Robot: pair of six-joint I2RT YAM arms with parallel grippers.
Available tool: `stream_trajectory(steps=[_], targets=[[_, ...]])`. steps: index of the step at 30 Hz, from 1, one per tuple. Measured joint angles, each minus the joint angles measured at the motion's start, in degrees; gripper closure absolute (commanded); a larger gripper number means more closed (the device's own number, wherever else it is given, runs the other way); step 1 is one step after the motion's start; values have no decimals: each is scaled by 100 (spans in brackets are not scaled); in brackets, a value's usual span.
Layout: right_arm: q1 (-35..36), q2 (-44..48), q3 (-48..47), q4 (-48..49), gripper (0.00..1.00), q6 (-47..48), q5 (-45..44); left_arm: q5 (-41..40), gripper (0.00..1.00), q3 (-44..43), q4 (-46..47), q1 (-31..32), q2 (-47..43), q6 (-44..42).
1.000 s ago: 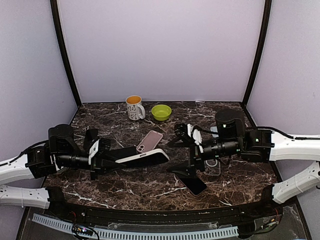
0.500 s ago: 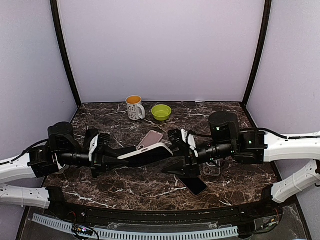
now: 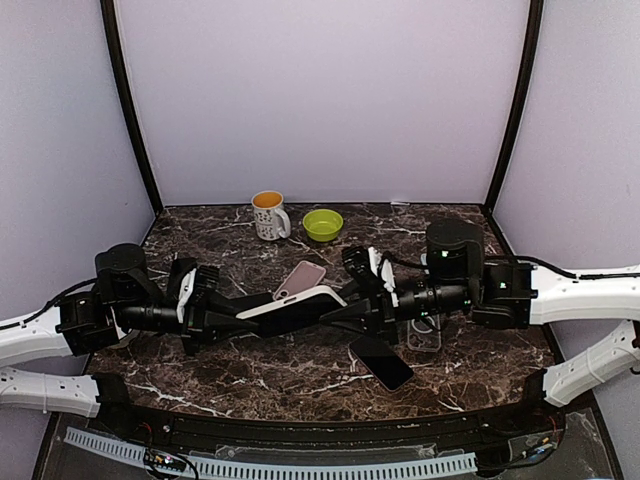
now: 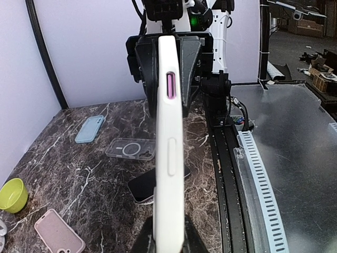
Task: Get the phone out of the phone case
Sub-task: Pass from the left arm to the right
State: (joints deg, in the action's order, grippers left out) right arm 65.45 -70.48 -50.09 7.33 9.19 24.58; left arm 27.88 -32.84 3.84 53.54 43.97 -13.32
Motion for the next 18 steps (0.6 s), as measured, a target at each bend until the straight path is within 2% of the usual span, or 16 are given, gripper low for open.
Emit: stream_trajectory(steps=[3,6,8,9,11,13,14,18], targets=[[4,0,28,48,100,37,-7,24,100,0,-4,0,0,55],[26,9,39,35,100,118,-4,57,97,4,-37,0,-4,81],[31,9,39,26,100,162,-7,68,79,4,-46,0,-4,46],[35,9,39,20,100,177,-15,72,59,4,-50,0,-4,33],[48,11,39,-9,100,197,-33,72,37,4,-55,0,-13,-68],[61,11,42,-127,100,236,-85,83,27,2,-57,0,-63,-162],[61,11,57,-157,100,251,-131,83,25,2,-74,-2,-105,-205],[61,68,214,-151,100,426,-262,170,26,-13,-293,-2,-284,-422]])
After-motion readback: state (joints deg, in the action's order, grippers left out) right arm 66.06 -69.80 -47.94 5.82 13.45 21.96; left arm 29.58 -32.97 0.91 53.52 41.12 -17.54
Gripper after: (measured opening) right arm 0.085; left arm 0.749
